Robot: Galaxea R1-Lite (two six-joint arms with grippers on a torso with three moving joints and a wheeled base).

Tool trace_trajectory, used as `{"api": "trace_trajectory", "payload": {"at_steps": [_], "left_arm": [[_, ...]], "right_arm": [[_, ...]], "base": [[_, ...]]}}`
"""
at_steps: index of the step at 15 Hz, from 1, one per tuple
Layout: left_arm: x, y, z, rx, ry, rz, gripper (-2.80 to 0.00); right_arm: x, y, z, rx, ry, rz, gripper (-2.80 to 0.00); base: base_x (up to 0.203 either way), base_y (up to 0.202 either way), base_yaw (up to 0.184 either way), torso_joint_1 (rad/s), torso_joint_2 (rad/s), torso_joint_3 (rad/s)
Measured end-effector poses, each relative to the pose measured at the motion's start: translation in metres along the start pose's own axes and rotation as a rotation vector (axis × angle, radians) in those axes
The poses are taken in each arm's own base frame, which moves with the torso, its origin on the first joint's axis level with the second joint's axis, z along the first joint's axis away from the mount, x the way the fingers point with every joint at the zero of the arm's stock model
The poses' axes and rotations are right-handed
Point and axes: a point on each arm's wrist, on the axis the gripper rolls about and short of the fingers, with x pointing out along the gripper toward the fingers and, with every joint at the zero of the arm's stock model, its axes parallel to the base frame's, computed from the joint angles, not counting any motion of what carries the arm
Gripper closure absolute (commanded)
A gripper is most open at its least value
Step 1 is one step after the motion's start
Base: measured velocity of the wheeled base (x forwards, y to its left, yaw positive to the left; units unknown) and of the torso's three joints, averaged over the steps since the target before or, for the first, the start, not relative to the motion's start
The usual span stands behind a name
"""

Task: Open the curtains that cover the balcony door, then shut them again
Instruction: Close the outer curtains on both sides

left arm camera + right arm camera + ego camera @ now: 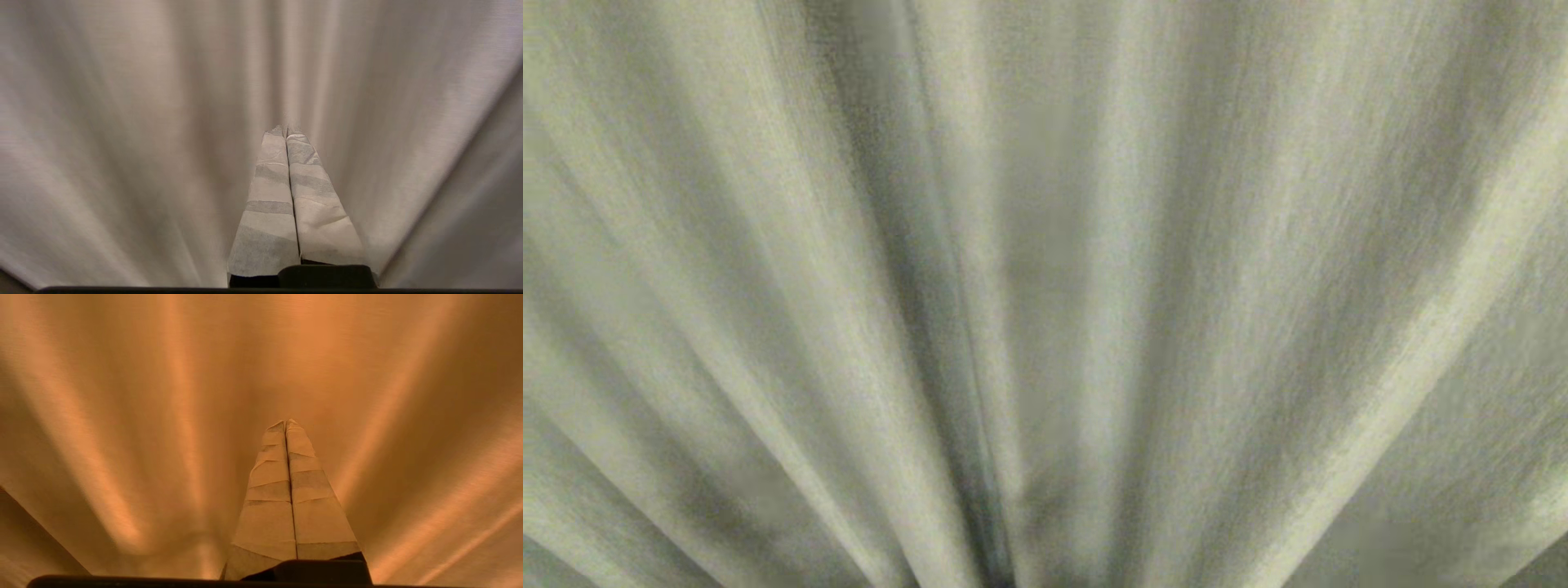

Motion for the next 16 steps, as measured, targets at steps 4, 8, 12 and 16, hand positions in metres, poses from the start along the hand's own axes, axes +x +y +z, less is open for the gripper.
{"api": "trace_trajectory", "payload": {"at_steps": [4, 8, 12, 16], "left_arm": [[0.0000, 0.0000, 0.0000, -0.001, 0.000, 0.000, 0.00], [0.0000, 0.0000, 0.0000, -0.002, 0.000, 0.000, 0.00], [-0.0001, 0.0000, 0.0000, -0.003, -0.001, 0.000, 0.00], [-0.0001, 0.0000, 0.0000, -0.008, -0.002, 0.000, 0.00]], "right_arm": [[0.0000, 0.0000, 0.0000, 0.001, 0.000, 0.000, 0.00], [0.0000, 0.0000, 0.0000, 0.000, 0.000, 0.000, 0.00], [0.0000, 0.0000, 0.0000, 0.001, 0.000, 0.000, 0.00], [0.0000, 0.0000, -0.0001, 0.000, 0.001, 0.000, 0.00]], "base": [[0.000, 0.000, 0.000, 0.000, 0.00, 0.000], [0.000, 0.000, 0.000, 0.000, 0.00, 0.000], [0.000, 0.000, 0.000, 0.000, 0.00, 0.000], [0.000, 0.000, 0.000, 0.000, 0.00, 0.000]]}}
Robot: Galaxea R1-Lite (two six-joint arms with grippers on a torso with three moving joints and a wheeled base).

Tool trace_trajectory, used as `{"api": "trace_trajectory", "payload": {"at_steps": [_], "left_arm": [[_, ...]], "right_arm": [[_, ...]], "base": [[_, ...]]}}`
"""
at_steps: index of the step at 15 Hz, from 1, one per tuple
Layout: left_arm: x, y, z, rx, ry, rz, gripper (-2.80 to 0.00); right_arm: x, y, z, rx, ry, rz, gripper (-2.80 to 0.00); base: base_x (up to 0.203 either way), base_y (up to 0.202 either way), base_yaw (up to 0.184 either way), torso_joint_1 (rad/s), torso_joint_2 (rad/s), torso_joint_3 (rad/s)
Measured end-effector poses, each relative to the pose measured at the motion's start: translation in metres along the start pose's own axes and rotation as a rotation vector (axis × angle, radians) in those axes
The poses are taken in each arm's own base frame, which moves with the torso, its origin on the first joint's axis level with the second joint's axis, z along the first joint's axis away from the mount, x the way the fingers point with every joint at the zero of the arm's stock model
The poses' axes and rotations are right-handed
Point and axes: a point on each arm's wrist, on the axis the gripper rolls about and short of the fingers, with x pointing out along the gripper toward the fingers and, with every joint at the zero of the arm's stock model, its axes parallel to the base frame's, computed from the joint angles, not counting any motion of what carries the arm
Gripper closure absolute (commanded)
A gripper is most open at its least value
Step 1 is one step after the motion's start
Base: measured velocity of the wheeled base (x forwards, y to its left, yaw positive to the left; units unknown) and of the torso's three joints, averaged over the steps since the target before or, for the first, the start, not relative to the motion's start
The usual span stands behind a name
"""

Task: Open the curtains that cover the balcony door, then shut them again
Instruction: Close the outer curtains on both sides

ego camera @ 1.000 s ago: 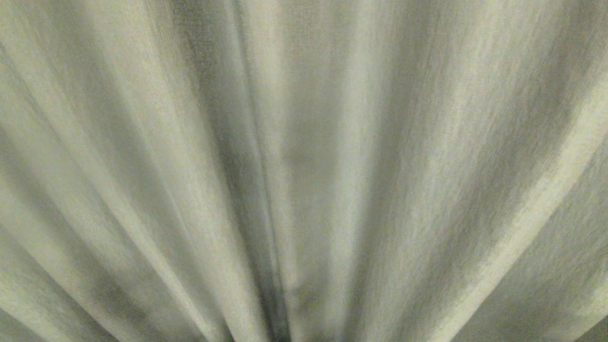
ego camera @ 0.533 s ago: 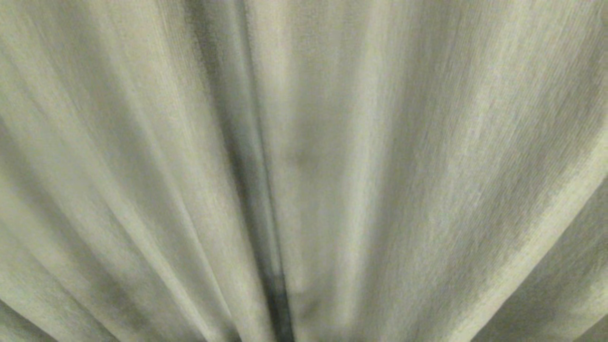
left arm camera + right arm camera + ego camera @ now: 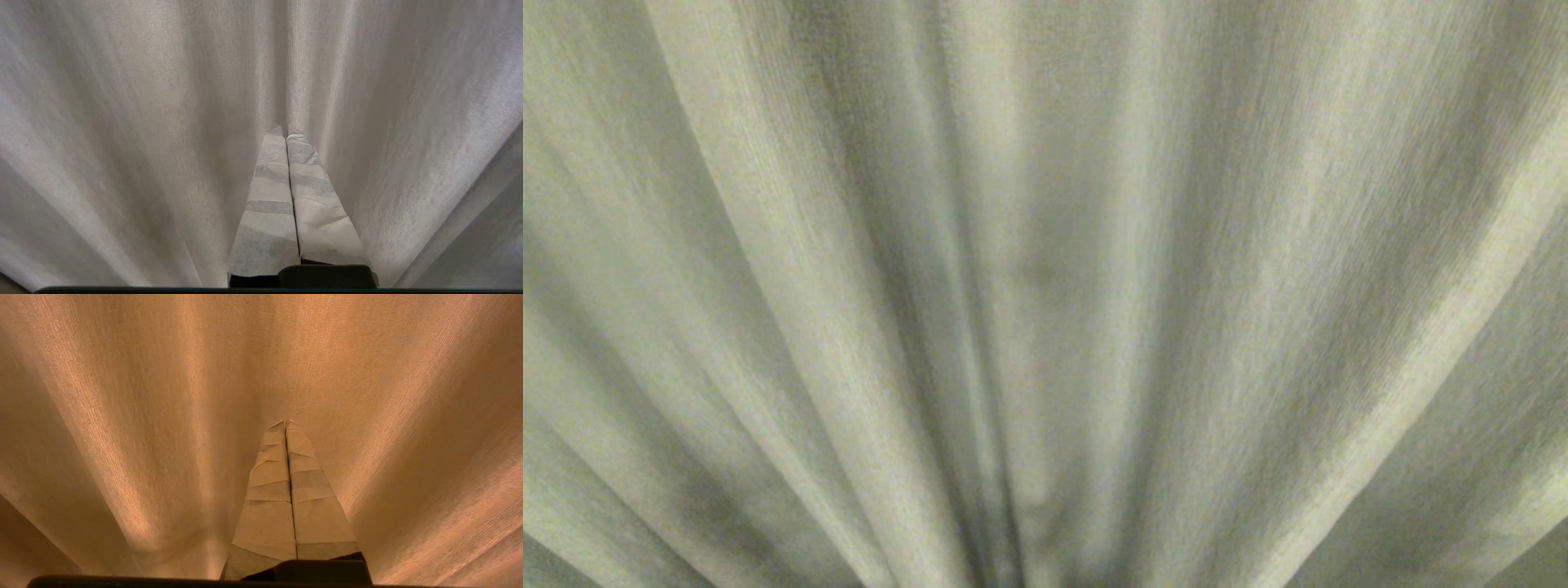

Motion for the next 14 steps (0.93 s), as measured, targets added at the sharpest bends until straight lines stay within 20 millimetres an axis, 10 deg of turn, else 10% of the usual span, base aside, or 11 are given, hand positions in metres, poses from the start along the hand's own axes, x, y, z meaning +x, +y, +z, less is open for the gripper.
{"api": "trace_trajectory", "payload": {"at_steps": [14], "left_arm": [[0.0000, 0.0000, 0.0000, 0.000, 0.000, 0.000, 0.00]], "right_arm": [[0.0000, 0.0000, 0.0000, 0.000, 0.000, 0.000, 0.00]], "base": [[0.000, 0.000, 0.000, 0.000, 0.00, 0.000]]}}
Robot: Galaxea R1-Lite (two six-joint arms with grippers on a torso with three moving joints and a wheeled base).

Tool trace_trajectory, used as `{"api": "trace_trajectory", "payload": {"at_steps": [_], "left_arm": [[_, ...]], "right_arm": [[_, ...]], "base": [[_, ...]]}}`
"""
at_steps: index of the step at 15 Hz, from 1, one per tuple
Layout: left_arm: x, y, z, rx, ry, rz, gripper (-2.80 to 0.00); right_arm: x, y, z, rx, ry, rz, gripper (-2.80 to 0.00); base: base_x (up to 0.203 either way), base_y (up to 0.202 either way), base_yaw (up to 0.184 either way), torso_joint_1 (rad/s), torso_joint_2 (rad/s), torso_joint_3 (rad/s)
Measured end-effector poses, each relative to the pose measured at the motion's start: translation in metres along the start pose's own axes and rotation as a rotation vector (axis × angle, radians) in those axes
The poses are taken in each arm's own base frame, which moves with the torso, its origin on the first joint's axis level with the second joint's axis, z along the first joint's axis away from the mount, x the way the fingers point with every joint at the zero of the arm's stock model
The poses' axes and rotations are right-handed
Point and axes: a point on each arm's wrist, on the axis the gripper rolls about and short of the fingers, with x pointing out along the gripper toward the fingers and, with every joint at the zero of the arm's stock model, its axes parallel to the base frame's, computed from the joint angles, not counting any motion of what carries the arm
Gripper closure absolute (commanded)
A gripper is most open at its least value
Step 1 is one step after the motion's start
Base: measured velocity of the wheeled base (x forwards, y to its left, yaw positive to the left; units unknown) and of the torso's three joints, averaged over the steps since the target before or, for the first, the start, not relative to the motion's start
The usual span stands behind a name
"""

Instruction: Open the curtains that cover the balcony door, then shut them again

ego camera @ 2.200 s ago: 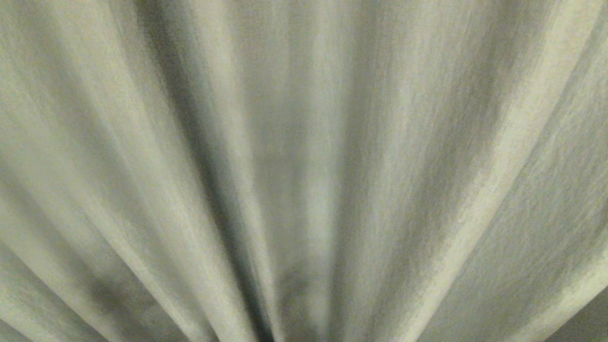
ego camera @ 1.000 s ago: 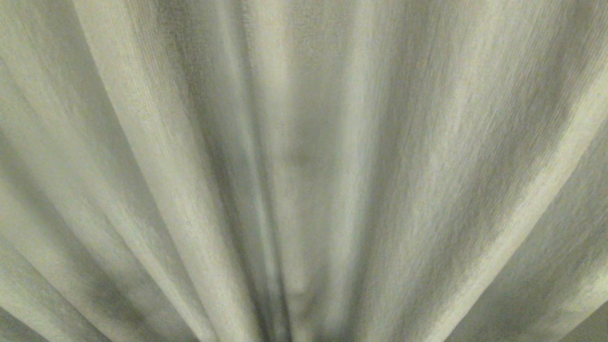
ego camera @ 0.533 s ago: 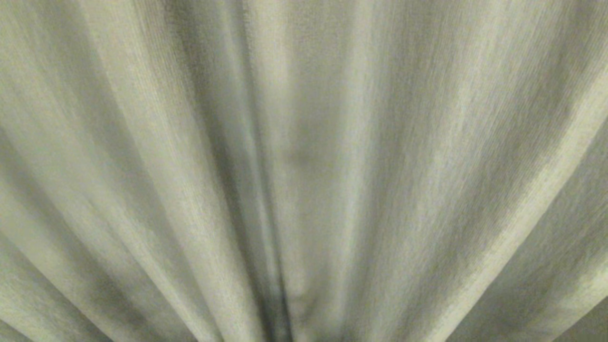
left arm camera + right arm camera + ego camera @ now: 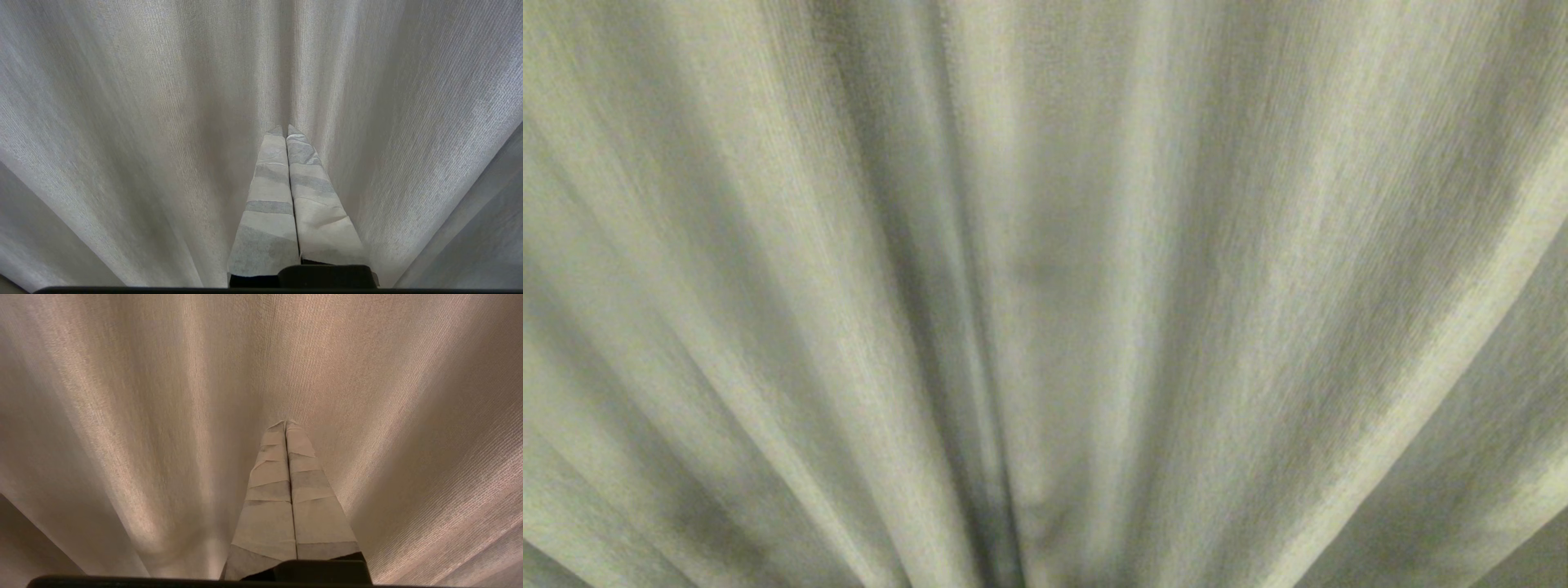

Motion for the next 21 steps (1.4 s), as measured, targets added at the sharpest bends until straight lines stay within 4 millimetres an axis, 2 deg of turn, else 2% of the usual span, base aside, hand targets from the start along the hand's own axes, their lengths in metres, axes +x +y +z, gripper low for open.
{"api": "trace_trajectory", "payload": {"at_steps": [5, 21], "left_arm": [[0.0000, 0.0000, -0.0001, 0.000, 0.001, -0.001, 0.00], [0.0000, 0.0000, 0.0000, -0.001, 0.000, -0.001, 0.00]], "right_arm": [[0.0000, 0.0000, 0.0000, -0.001, 0.000, -0.001, 0.00], [0.0000, 0.0000, 0.0000, 0.000, 0.000, 0.000, 0.00]], "base": [[-0.001, -0.039, 0.000, 0.001, 0.00, 0.001], [0.000, -0.190, 0.001, 0.002, 0.00, 0.003]]}}
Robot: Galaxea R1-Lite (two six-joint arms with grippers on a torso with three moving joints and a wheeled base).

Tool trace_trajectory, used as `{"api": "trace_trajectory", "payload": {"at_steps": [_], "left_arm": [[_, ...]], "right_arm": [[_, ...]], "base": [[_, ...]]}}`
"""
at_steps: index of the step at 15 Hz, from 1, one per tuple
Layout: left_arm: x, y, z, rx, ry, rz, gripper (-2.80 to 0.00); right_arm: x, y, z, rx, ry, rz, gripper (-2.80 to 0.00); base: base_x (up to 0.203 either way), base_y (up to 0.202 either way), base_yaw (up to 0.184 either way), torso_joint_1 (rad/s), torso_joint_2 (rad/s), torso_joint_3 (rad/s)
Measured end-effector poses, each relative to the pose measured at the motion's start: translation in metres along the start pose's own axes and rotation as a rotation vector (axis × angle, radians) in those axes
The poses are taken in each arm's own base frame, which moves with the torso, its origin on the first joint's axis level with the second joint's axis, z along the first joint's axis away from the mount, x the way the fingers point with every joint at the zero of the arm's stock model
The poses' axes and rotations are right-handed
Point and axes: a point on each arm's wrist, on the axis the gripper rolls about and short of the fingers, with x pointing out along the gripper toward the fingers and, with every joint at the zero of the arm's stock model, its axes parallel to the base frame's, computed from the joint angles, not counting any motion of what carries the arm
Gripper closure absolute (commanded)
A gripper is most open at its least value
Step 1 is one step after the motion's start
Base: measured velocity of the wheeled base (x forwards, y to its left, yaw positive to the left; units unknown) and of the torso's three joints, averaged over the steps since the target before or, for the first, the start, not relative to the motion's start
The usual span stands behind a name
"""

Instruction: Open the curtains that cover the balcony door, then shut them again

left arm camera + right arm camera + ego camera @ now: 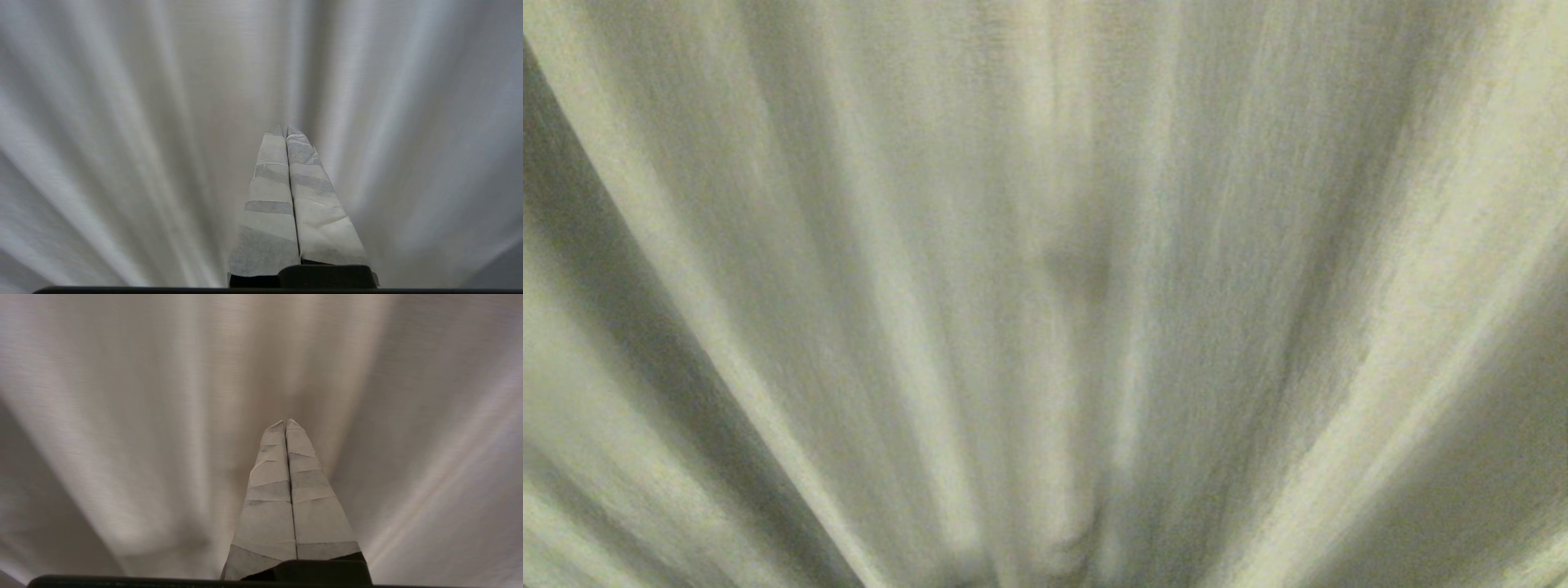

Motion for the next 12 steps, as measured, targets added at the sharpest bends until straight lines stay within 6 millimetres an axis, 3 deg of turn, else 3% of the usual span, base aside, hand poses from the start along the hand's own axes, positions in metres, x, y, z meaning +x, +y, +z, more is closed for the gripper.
{"api": "trace_trajectory", "payload": {"at_steps": [12], "left_arm": [[0.0000, 0.0000, 0.0000, 0.001, 0.000, 0.000, 0.00]], "right_arm": [[0.0000, 0.0000, 0.0000, 0.000, 0.000, -0.001, 0.00]], "base": [[0.000, -0.192, 0.004, 0.001, 0.00, 0.002]]}}
